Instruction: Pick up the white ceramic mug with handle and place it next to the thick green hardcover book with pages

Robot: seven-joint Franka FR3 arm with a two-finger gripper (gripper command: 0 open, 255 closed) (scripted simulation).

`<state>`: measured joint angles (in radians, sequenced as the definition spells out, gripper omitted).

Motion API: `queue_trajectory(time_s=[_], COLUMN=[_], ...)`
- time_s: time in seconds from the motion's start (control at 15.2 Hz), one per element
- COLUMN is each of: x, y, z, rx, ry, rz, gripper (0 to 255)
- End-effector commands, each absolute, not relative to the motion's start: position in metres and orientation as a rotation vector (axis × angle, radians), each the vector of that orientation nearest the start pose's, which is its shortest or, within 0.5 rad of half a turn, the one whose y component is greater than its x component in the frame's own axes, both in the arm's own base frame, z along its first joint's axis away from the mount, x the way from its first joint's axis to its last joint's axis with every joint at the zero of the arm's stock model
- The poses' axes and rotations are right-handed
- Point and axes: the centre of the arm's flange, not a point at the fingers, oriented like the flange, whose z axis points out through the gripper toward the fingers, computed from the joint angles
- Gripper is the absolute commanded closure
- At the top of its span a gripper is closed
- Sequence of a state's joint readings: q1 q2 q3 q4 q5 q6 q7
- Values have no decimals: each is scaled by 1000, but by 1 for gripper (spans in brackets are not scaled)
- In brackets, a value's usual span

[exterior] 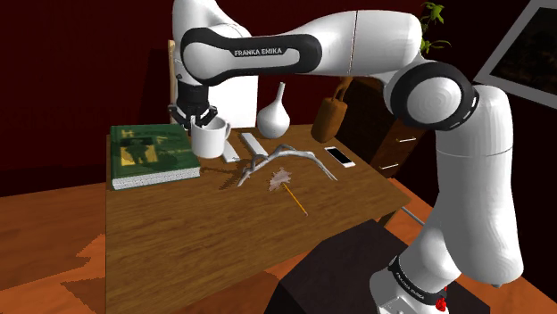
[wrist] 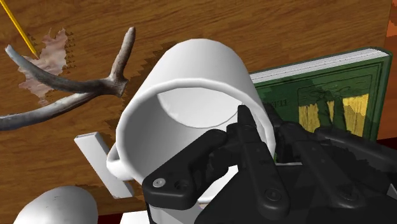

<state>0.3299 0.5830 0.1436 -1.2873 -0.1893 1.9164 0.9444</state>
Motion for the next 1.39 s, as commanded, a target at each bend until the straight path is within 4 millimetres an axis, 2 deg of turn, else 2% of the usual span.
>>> queue_trajectory(time_s=[0.0, 1.32], x=[665, 665], y=[302, 302], z=[407, 301], rx=[-3105, -3105], ry=[691, 691], rz=[-168, -168], gripper=[255, 255])
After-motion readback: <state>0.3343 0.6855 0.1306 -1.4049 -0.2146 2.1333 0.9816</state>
